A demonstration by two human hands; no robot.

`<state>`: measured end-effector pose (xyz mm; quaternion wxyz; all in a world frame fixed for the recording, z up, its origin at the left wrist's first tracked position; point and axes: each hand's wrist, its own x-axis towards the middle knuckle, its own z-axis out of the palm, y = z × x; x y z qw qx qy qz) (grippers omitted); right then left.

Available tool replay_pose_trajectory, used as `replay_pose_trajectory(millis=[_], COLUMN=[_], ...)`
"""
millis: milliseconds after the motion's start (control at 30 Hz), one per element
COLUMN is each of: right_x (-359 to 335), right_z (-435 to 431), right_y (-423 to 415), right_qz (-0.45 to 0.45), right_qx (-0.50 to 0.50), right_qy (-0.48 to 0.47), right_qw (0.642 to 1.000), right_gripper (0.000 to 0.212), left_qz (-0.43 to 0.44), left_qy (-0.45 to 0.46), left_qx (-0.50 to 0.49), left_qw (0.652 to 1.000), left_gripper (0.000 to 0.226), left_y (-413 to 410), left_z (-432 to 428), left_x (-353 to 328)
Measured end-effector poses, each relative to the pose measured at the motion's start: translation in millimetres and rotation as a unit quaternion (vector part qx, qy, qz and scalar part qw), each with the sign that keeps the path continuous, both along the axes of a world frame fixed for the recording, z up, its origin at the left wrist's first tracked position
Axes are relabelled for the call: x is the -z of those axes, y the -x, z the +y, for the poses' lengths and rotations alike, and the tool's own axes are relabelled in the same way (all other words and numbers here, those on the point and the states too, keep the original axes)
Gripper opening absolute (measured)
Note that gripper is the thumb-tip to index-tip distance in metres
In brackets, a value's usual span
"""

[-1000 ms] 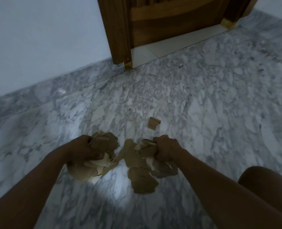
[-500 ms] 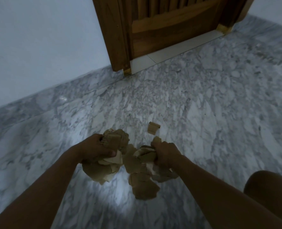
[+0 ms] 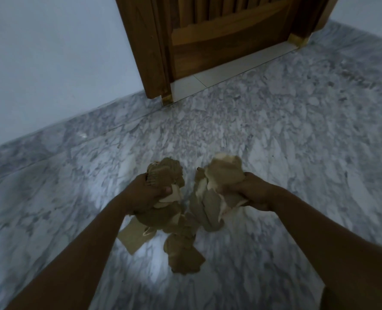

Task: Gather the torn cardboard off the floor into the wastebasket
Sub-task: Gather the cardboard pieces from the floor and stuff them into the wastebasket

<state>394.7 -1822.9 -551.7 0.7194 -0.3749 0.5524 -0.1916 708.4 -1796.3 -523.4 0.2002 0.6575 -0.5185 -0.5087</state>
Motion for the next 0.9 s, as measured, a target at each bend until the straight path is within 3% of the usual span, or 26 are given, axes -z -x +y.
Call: replay_pose_trajectory(millis=[133, 200, 300, 367, 467, 567, 733, 900], right_x=[-3, -4, -13, -23, -40, -59, -78, -107], right_z=[5, 12, 23, 26, 24, 25, 28, 41], right_y=[-30, -47, -64, -70, -68, -62, -44, -24], right_qz=[-0.079, -0.082, -0.126, -0.164, -0.190, -0.175, -0.141, -0.142], right_qx=[0.109, 0.144, 0.142, 0.131, 0.106, 0.095, 0.102, 0.166], right_qy=[-0.002, -0.003, -0.010, -0.019, -0.012, -0.004, 0.000, 0.022], right_qw=[0.991, 0.986, 0.982, 0.977, 0.976, 0.980, 0.985, 0.976], right_gripper=[0.088, 0.076, 0.049, 0.048, 0.042, 0.033, 0.036, 0.047], left_qz=[0.122, 0.152, 0.144, 0.215, 0.312, 0.269, 0.181, 0.174], left_qy=[-0.003, -0.034, -0.034, -0.025, -0.027, -0.020, -0.057, -0.023], left_qx=[-0.046, -0.101, -0.186, -0.221, -0.191, -0.163, -0.107, -0.007], left_qw=[0.991, 0.983, 0.971, 0.951, 0.930, 0.949, 0.976, 0.984], left_gripper=[0.018, 0.023, 0.042, 0.053, 0.058, 0.046, 0.033, 0.028], left_y=[47, 64, 78, 82, 81, 72, 66, 75], left_z=[4, 7, 11, 12, 11, 10, -2, -3], left_x=[-5, -8, -16, -28, -41, -55, -76, -99])
